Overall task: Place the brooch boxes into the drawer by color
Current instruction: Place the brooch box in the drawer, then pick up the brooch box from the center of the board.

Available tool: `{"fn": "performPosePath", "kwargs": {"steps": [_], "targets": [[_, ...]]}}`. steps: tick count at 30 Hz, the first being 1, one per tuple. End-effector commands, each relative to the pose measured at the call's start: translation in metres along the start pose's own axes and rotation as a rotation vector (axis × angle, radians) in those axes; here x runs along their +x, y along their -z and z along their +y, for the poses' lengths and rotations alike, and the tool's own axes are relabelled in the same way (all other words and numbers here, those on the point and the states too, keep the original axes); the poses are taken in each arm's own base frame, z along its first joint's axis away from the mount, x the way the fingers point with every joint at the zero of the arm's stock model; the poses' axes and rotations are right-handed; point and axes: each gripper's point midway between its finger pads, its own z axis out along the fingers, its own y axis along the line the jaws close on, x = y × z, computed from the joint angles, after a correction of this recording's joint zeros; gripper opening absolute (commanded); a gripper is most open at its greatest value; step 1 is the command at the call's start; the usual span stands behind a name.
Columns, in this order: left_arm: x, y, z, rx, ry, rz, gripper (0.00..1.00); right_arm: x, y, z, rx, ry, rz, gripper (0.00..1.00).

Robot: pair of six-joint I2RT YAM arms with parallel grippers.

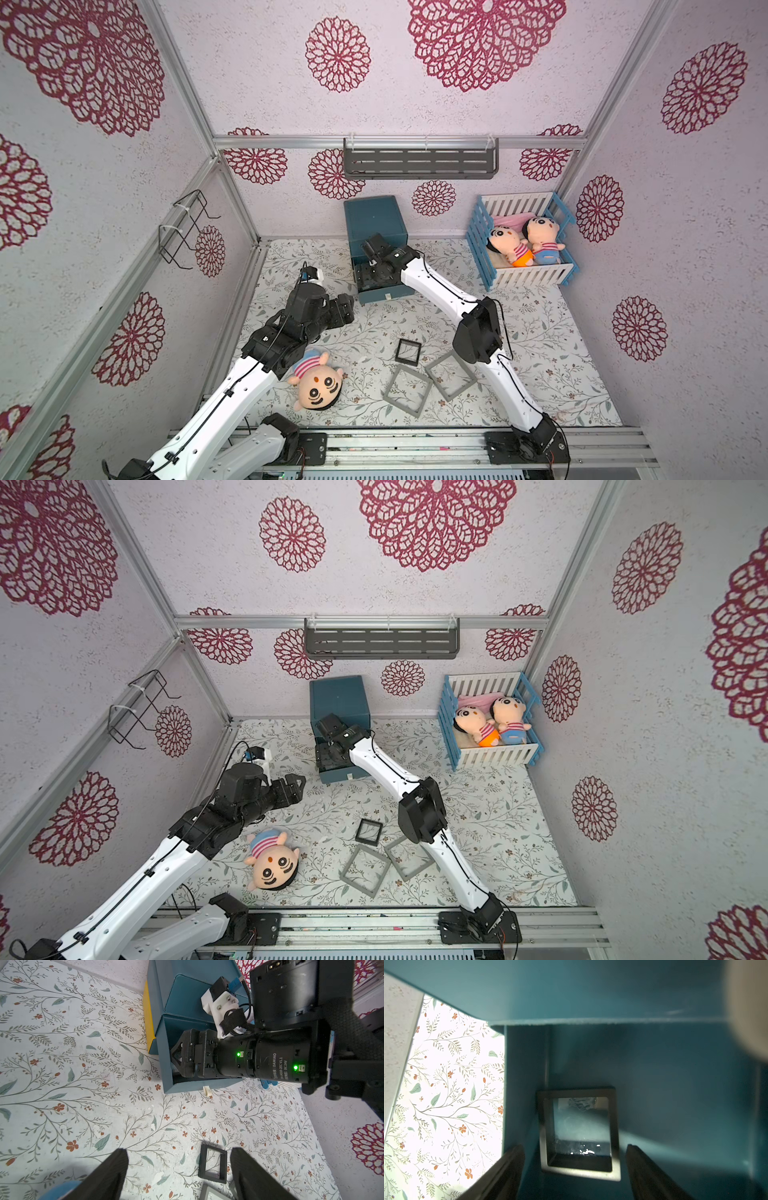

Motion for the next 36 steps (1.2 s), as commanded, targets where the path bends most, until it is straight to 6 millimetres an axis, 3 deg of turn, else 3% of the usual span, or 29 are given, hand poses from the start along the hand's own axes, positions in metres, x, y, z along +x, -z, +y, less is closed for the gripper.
{"fn": "performPosePath", "kwargs": {"steps": [1, 6, 17, 25, 32, 36], "targets": [[0.002, -0.002, -0.003, 0.026, -0.01, 0.006, 0.84, -0.051, 0.072, 0.011, -0.036, -0.018, -0.185, 0.82], [0.007, 0.003, -0.005, 0.059, -0.024, 0.002, 0.84, -0.052, 0.106, 0.018, 0.005, -0.034, -0.248, 0.82], [0.044, 0.013, -0.006, 0.102, -0.063, 0.027, 0.84, 0.002, 0.148, 0.016, 0.01, -0.156, -0.3, 0.83], [0.078, 0.019, 0.003, 0.079, -0.108, 0.045, 0.84, 0.084, 0.141, -0.006, 0.007, -0.26, -0.235, 0.85], [0.106, 0.019, 0.012, 0.064, -0.127, 0.085, 0.84, 0.157, 0.115, -0.02, 0.039, -0.324, -0.087, 0.91], [0.113, 0.021, 0.01, 0.067, -0.147, 0.093, 0.84, 0.186, 0.1, -0.027, 0.063, -0.365, -0.017, 0.95]]}}
